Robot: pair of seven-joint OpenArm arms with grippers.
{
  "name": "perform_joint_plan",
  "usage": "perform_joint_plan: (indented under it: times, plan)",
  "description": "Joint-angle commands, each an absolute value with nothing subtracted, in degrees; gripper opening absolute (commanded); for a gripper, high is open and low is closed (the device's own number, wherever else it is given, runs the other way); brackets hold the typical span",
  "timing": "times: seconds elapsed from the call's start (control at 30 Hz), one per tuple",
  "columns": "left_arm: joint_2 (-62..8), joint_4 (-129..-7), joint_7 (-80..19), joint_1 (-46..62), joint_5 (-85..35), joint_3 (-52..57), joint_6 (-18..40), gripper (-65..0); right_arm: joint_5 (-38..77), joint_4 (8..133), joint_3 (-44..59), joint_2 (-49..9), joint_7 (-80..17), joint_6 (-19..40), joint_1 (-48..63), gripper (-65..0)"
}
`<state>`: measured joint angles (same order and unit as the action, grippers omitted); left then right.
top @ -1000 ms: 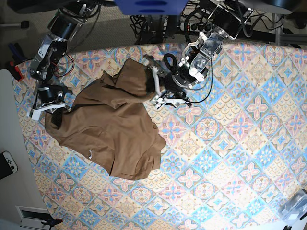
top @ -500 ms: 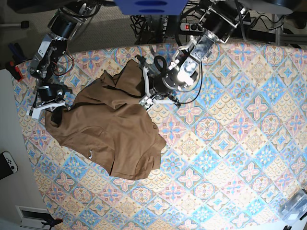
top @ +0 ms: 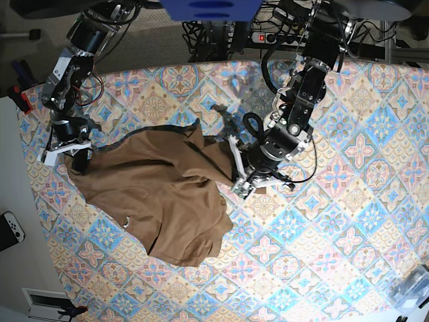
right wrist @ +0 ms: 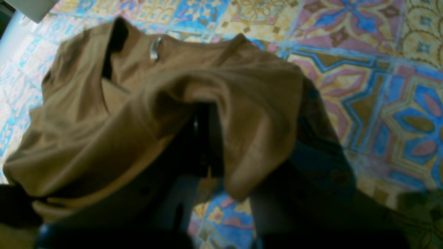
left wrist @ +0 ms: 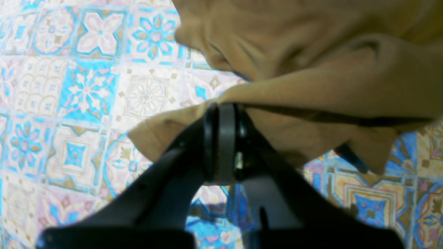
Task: Layout the t-shirt on the table in an organized manner, then fold the t-shirt properly
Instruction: 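Grasp another edge of the t-shirt with the left gripper, then pull the held edge away from the right gripper with the left gripper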
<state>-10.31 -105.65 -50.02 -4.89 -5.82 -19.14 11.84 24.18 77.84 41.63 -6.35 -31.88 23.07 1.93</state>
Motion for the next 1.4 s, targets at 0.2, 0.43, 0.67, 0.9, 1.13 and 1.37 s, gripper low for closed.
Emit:
perform_joint_plan:
  times: [0.2, 0.43, 0.67, 0.9, 1.13, 1.37]
  plan:
    - [-14.6, -106.2, -49.4, -10.0, -6.2, -10.2, 11.6, -65.0, 25.4, 79.1, 41.8, -7.3, -30.4, 23.5, 1.1, -65.0]
    - [-24.3, -111.3, -49.4, -5.1, -14.2, -8.4, 11.6, -65.0, 25.3, 84.5, 41.6, -7.3, -35.1, 23.8, 2.7, -65.0]
    - [-24.6, -119.3, -49.1, 10.9, -14.1, 0.2, 11.7, -65.0, 25.3, 86.7, 41.6, -7.3, -36.2, 23.8, 6.1, -65.0]
    - [-25.6, -120.6, -49.0, 18.4, -14.1, 0.6, 11.7, -65.0, 25.3, 86.8, 36.5, -7.2, -35.6, 23.9, 12.4, -65.0]
    - [-26.3, -120.5, -49.0, 12.3, -14.5, 1.1, 11.7, -65.0, 25.3, 89.5, 35.5, -7.2, -35.6, 23.9, 13.5, -65.0]
    - [-25.3, -110.4, -49.4, -4.2, -14.2, -3.1, 11.7, -65.0, 25.3, 87.9, 35.3, -7.3, -39.4, 23.9, 4.0, -65.0]
